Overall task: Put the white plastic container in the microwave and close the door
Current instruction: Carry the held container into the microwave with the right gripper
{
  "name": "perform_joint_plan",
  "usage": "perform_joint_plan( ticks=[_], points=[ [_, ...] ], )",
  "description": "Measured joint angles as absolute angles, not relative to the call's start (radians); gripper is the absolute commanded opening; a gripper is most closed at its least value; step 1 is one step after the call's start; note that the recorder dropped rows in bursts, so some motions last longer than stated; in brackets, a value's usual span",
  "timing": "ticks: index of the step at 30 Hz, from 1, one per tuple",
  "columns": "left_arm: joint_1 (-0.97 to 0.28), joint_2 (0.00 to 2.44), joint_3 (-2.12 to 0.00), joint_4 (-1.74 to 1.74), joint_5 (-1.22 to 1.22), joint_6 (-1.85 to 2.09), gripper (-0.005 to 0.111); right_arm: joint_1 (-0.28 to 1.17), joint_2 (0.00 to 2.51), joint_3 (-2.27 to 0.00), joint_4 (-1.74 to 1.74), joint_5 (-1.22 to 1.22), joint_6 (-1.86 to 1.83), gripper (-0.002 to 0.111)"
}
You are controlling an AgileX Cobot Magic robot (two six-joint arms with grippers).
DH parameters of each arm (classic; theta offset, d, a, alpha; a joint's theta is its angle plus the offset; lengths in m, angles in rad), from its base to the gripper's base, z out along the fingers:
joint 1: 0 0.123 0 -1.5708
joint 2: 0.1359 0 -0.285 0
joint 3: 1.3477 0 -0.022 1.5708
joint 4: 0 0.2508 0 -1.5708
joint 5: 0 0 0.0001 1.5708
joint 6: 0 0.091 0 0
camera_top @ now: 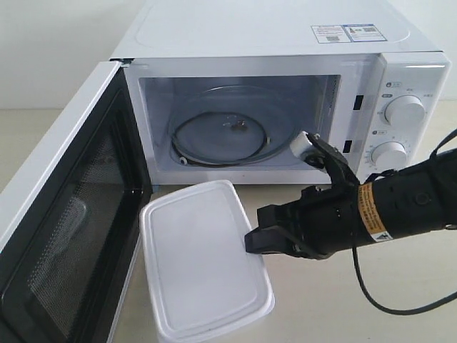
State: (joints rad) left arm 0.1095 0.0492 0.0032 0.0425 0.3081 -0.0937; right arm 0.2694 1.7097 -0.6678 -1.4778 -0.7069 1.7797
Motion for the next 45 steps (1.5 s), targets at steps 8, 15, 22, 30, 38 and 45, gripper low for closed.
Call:
perform_joint_plan(
  ticks=[8,15,22,30,38,45],
  points=[
    [0.110,0.049,0.003,0.043,0.308,-0.094,0.004,0.269,1.710,-0.565,-1.193,-0.765,1.611,0.000],
    [0.110,0.049,0.003,0.043,0.308,-0.094,0.004,0.269,1.710,-0.416,-0.733,-0.922,1.442,0.000],
    [0.110,0.049,0.003,0.043,0.308,-0.094,0.004,0.359,1.710,-0.371,-0.312,-0.955,1.384,0.000],
    [0.110,0.049,0.003,0.045,0.308,-0.094,0.004,0.613,1.710,-0.375,0.221,-0.985,1.309,0.000],
    [0.110,0.049,0.003,0.045,0.308,-0.094,0.004,0.651,1.710,-0.517,0.385,-0.841,1.257,0.000],
    [0.110,0.049,0.003,0.045,0.308,-0.094,0.004,0.651,1.716,-0.656,0.524,-0.714,1.159,0.000]
  ],
)
